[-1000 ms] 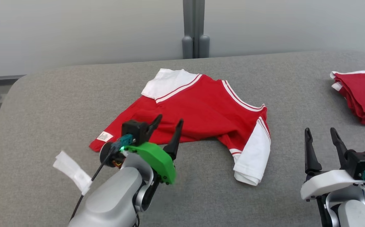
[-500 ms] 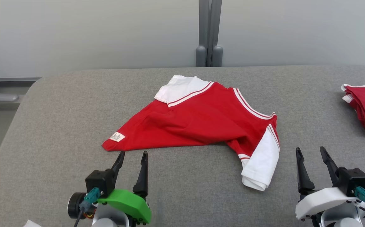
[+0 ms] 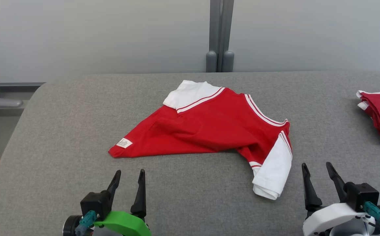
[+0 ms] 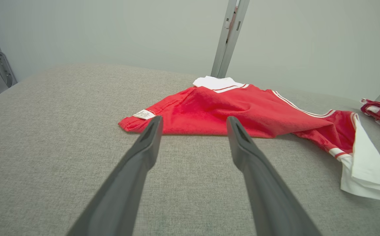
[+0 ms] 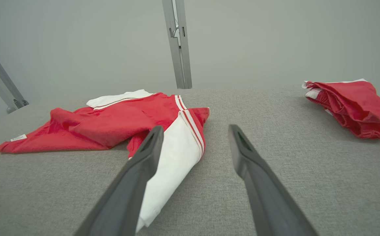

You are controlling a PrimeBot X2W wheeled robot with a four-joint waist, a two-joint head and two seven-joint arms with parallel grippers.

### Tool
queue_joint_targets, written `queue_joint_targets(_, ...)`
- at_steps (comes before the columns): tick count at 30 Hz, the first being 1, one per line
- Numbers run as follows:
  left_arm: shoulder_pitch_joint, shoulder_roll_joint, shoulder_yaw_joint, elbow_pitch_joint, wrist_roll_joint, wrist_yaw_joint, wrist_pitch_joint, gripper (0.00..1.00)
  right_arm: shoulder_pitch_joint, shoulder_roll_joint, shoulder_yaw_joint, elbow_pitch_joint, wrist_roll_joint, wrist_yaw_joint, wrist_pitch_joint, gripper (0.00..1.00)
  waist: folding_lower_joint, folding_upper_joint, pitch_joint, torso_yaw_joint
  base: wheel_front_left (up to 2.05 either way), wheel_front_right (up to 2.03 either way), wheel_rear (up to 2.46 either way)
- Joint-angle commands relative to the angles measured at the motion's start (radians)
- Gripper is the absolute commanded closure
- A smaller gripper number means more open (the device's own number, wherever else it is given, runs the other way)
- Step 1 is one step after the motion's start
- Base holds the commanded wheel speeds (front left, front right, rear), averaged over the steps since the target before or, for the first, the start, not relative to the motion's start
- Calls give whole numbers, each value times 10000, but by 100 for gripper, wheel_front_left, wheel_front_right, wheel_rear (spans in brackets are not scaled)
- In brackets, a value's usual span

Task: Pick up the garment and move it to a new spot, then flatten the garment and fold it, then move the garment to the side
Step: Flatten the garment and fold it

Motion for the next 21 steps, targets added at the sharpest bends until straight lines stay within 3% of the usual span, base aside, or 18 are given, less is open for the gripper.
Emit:
queue_joint_targets(1, 146, -47, 89, 44, 78, -67, -32, 0, 16, -30, 30, 28, -69, -15, -28, 0, 0, 0, 4, -6, 0, 0, 0)
queue_joint_targets(21, 31, -369, 527, 258, 561, -372, -32, 0, -307, -30, -48, 116, -198, -16, 9, 0, 0, 0, 256, 120, 0, 0, 0)
